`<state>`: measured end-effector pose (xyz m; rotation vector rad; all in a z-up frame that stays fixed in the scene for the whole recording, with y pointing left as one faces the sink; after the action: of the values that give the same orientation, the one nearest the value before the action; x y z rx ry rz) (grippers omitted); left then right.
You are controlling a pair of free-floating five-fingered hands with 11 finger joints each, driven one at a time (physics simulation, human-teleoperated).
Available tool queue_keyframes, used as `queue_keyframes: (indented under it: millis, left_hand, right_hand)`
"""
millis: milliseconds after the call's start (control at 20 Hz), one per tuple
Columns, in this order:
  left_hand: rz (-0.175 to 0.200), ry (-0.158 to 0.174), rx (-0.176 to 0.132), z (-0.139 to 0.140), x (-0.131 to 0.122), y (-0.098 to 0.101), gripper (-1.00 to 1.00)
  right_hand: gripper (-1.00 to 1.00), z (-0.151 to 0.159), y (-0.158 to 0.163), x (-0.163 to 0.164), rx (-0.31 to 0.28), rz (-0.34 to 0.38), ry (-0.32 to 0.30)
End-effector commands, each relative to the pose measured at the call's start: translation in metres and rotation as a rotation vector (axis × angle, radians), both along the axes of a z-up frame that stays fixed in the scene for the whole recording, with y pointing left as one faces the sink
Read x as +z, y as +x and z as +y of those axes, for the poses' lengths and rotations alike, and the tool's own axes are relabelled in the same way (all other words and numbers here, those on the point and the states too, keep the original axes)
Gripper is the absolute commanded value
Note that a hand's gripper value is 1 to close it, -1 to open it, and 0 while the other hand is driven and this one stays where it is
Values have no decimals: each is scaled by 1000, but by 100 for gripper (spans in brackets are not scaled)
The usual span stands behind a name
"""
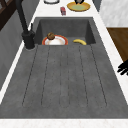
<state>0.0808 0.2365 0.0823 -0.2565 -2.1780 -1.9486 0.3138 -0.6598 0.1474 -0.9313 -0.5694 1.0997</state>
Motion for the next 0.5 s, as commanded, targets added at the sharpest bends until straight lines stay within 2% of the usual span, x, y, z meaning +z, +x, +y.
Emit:
queue_keyframes:
  millis: [0,200,250,300,450]
  left_hand:
    - [0,0,0,0,0,0,0]
    - [0,0,0,0,0,0,0]
    - [0,0,0,0,0,0,0]
    - [0,0,0,0,0,0,0]
    - [0,0,0,0,0,0,0]
  right_hand:
    - [100,11,6,-31,0,-13,-16]
    - [100,6,5,-61,-3,-21,-44]
    - [-100,6,6,-55,-5,-33,-59]
    - [-100,6,6,-46,-13,-33,-39]
    - [-100,7,6,-24,3,33,-7]
